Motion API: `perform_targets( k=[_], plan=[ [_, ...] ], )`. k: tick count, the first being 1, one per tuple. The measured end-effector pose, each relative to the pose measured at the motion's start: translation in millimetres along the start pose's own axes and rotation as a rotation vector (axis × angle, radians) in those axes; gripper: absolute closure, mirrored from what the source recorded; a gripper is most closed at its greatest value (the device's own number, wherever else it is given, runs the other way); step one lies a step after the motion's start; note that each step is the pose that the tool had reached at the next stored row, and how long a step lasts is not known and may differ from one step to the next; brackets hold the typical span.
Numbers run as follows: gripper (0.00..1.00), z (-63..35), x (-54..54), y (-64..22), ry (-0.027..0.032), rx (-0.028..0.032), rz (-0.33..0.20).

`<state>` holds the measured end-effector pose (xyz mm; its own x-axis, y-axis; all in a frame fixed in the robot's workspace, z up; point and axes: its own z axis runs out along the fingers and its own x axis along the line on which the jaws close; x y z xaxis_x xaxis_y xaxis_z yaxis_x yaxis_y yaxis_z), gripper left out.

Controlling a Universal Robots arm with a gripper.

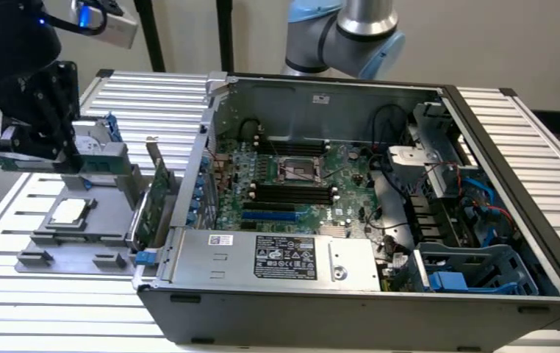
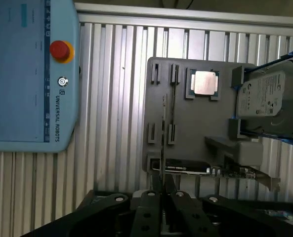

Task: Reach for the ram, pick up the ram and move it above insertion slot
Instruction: 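Pick up the ram and move it above insertion slot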

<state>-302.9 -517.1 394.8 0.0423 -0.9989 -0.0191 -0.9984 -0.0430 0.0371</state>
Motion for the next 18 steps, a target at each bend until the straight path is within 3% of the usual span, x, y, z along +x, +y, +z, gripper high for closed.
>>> perform_targets(
  k=[9,18],
  plan=[
    [0.86,-16.8,-1.6,-37.9,0.0001,-0.0001,0.0],
    [0.86,-22.9,-4.5,-73.3,-0.0001,-0.0001,0.0]
  ],
)
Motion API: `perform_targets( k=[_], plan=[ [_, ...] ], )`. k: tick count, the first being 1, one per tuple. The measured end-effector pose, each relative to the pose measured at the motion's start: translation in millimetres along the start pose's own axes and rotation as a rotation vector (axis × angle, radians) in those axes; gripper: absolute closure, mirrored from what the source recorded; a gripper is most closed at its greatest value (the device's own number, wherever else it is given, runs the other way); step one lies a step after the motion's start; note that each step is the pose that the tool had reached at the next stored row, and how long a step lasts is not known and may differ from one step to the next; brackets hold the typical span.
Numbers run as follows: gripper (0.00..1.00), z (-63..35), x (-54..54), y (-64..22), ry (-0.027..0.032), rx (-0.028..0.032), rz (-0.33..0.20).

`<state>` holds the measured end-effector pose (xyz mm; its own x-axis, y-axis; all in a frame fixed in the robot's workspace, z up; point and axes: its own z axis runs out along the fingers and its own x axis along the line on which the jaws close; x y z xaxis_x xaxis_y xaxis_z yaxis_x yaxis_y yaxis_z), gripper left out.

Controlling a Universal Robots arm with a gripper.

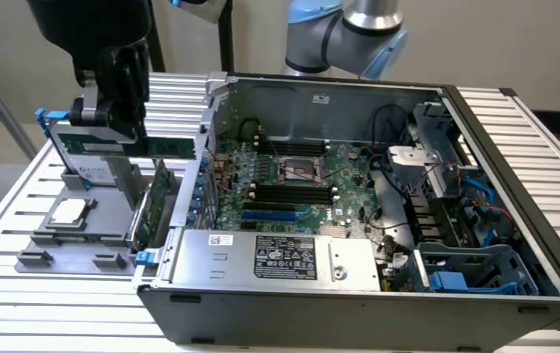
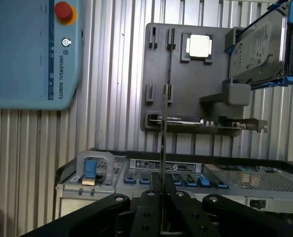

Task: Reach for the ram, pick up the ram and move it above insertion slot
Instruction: 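Pick up the ram and move it above insertion slot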

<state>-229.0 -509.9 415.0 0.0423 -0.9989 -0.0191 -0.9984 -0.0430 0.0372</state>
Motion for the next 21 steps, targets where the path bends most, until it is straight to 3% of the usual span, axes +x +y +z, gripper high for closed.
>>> perform_targets(
  k=[21],
  plan=[
    [0.86,-1.8,-26.0,-58.2,0.0,0.0,0.0]
  ],
)
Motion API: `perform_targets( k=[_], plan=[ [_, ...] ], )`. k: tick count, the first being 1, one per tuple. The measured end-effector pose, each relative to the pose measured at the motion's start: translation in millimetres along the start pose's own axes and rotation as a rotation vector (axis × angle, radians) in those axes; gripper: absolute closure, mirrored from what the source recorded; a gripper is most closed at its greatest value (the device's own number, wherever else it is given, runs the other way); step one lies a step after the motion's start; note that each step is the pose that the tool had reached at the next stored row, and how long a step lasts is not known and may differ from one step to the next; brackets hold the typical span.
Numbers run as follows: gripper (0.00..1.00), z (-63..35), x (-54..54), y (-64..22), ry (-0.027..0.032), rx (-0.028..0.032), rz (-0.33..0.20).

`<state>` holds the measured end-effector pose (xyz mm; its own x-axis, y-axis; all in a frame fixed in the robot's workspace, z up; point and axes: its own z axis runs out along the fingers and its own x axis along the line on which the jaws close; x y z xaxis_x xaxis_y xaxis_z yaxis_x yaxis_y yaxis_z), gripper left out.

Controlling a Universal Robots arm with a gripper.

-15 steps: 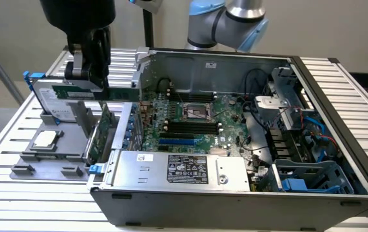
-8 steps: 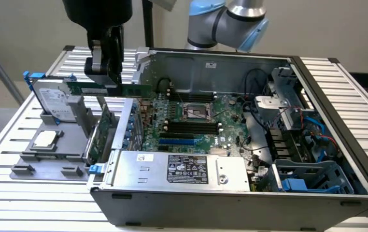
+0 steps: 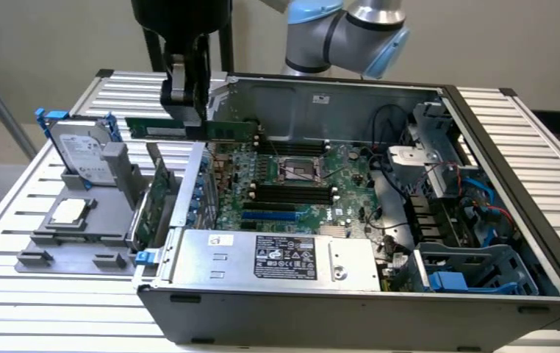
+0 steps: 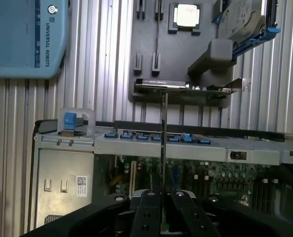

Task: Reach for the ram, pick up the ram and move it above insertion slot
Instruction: 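Pick up the ram and move it above insertion slot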

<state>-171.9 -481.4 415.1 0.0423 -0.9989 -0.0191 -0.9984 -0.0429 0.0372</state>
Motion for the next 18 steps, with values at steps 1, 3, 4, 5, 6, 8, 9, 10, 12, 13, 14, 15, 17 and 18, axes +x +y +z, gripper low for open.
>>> perform_targets(
  k=[1,3,4,5,6,8,9,10,12,13,14,15,17,18],
  plan=[
    [0.86,-0.1,-1.5,-2.6,0.0,0.0,0.0],
    [0.86,-0.2,-4.5,-7.8,0.0001,0.0,0.0],
    [0.86,-0.3,-6.1,-10.4,0.0001,0.0,0.0],
    [0.86,-0.3,-7.7,-13.0,0.0,0.0,0.0],
    [0.86,-0.4,-9.3,-15.7,0.0001,0.0,0.0],
    [0.86,-0.5,-12.7,-21.1,0.0,0.0,0.0],
    [0.86,-0.7,-14.4,-23.8,0.0001,0.0,0.0],
    [0.86,-0.7,-16.0,-26.5,0.0001,-0.0001,0.0],
    [0.86,-0.8,-19.4,-32.1,0.0001,0.0,0.0],
    [0.86,-0.9,-21.2,-35.0,0.0,0.0,0.0],
    [0.86,-1.0,-22.9,-37.8,0.0001,-0.0001,0.0],
    [0.86,-1.0,-24.7,-40.9,0.0,0.0,0.0],
    [0.86,-1.2,-28.3,-46.7,0.0001,-0.0001,0.0],
    [0.86,-1.2,-30.0,-49.7,0.0,0.0,0.0]
  ],
)
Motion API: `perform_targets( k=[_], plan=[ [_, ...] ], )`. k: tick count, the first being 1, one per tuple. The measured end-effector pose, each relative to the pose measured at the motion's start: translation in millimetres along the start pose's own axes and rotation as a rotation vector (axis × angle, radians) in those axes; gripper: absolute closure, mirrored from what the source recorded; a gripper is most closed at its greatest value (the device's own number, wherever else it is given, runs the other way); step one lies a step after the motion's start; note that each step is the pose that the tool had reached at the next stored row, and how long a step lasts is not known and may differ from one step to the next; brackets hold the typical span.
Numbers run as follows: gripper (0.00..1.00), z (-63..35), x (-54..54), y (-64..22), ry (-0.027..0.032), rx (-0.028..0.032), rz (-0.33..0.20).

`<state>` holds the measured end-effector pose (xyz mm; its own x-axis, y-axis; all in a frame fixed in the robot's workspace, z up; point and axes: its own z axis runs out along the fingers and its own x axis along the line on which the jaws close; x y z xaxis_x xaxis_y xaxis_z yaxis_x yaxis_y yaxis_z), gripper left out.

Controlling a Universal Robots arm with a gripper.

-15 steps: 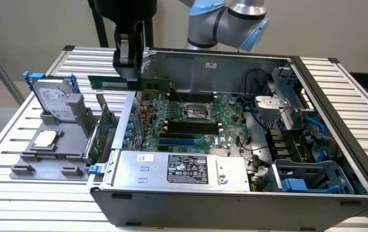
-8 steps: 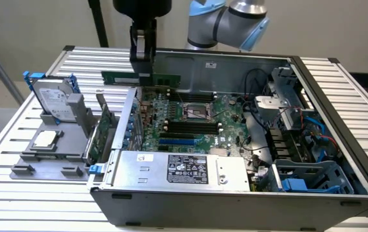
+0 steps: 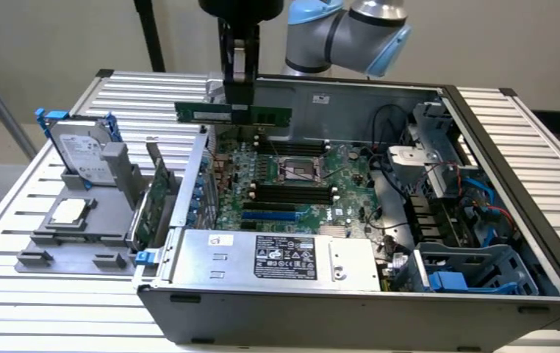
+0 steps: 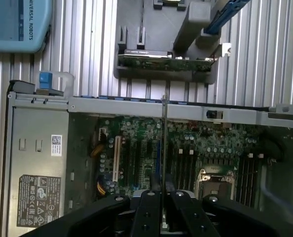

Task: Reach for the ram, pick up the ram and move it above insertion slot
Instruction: 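Pick up the ram and move it above insertion slot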

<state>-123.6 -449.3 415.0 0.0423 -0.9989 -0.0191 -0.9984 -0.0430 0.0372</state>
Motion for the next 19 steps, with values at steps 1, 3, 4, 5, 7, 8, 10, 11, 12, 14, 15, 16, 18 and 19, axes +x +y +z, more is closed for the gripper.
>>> perform_targets(
  k=[1,3,4,5,7,8,10,11,12,14,15,16,18,19],
  plan=[
    [0.86,-0.1,-1.8,-2.9,0.0,0.0,0.0],
    [0.86,-0.1,-5.3,-8.9,0.0,0.0,0.0],
    [0.86,-0.1,-7.3,-12.3,-0.0001,0.0001,0.0],
    [0.86,-0.1,-9.1,-15.4,0.0,0.0,0.0],
    [0.86,0.0,-12.5,-21.7,0.0001,0.0,0.0],
    [0.86,0.1,-14.2,-25.0,0.0001,0.0,0.0],
    [0.86,0.4,-17.9,-32.0,0.0001,0.0,0.0],
    [0.86,0.6,-19.7,-35.4,0.0,0.0,0.0],
    [0.86,0.8,-21.5,-38.8,0.0001,0.0,0.0],
    [0.86,1.4,-25.2,-45.7,0.0001,0.0,0.0],
    [0.86,1.8,-27.1,-49.1,0.0,0.0,0.0],
    [0.86,2.3,-29.3,-52.7,0.0,0.0,0.0],
    [0.86,3.4,-33.7,-59.3,0.0,0.0,0.0],
    [0.86,4.1,-36.1,-62.5,0.0,0.0,0.0]
  ],
)
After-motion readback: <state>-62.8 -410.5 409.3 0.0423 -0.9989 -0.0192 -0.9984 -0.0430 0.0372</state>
